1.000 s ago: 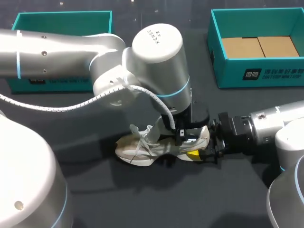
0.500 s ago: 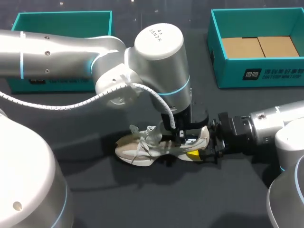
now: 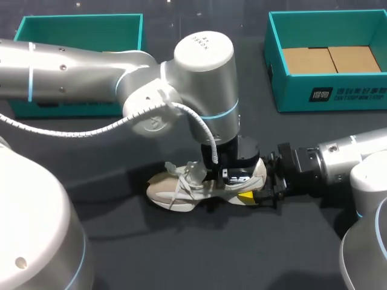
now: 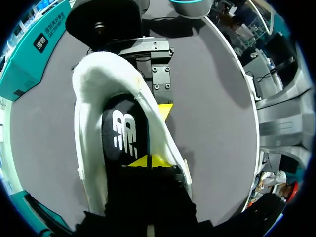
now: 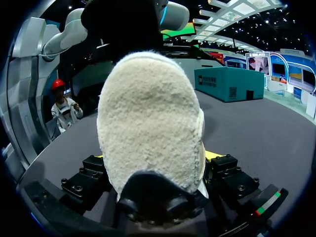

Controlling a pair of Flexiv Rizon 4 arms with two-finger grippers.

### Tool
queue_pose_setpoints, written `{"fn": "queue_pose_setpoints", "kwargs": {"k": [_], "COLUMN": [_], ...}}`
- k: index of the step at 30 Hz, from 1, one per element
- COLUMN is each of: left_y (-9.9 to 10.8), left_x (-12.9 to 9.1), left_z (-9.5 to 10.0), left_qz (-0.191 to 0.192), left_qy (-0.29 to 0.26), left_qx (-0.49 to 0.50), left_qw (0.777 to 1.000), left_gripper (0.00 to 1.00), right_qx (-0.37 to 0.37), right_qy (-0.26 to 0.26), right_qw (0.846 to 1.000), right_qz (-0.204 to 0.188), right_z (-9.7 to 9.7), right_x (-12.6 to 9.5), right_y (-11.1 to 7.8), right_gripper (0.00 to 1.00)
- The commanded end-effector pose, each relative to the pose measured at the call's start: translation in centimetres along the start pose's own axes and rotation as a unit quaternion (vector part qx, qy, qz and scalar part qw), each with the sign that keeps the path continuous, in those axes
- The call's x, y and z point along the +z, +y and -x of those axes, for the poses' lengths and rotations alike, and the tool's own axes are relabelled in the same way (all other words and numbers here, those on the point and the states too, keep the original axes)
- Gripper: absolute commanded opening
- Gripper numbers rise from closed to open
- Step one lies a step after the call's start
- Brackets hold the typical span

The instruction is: Take the shoe out of the shoebox, open the shoe tongue, remove and reinsert the insole, then place the shoe into the shoebox

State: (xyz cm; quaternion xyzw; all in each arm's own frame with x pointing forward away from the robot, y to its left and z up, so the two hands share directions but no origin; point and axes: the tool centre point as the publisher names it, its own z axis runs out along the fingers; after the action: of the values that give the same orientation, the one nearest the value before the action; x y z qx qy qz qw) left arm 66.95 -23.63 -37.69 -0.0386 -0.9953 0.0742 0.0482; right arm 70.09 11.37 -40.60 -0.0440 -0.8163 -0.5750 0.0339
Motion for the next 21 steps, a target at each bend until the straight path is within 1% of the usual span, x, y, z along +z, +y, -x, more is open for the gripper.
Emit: {"fn": "queue_pose_setpoints", "kwargs": {"k": [1, 8, 12, 14, 15, 19, 21], "left_y": [0.1, 1.2, 1.7, 2.1, 2.2, 2.5, 2.6], "left_x": [0.3, 0.4, 0.7, 0.9, 1.0, 1.4, 1.5], "left_z": [-0.8, -1.1, -0.9, -0.6, -0.5, -0.3, -0.2], "left_qz": [0.007, 0.010, 0.012, 0.012, 0.011, 0.008, 0.005], "left_qy": [-0.011, -0.030, -0.036, -0.039, -0.040, -0.051, -0.056], "left_qx": [0.001, -0.003, -0.008, -0.011, -0.011, -0.009, -0.006], "left_qw": [1.000, 0.999, 0.999, 0.999, 0.999, 0.999, 0.998], "left_gripper": [0.00, 0.00, 0.00, 0.07, 0.09, 0.26, 0.28], "right_qx": [0.001, 0.001, 0.001, 0.001, 0.001, 0.001, 0.001], "right_qy": [0.000, 0.000, 0.000, 0.000, 0.000, 0.000, 0.000], "right_qw": [1.000, 1.000, 1.000, 1.000, 1.000, 1.000, 1.000], "right_qz": [-0.002, -0.002, -0.002, -0.002, -0.002, -0.002, -0.002], "right_z": [0.0, 0.0, 0.0, 0.0, 0.0, 0.0, 0.0], "right_x": [0.2, 0.2, 0.2, 0.2, 0.2, 0.2, 0.2], "right_y": [0.0, 0.0, 0.0, 0.0, 0.0, 0.0, 0.0], "right_gripper": [0.00, 0.00, 0.00, 0.00, 0.00, 0.00, 0.00]}}
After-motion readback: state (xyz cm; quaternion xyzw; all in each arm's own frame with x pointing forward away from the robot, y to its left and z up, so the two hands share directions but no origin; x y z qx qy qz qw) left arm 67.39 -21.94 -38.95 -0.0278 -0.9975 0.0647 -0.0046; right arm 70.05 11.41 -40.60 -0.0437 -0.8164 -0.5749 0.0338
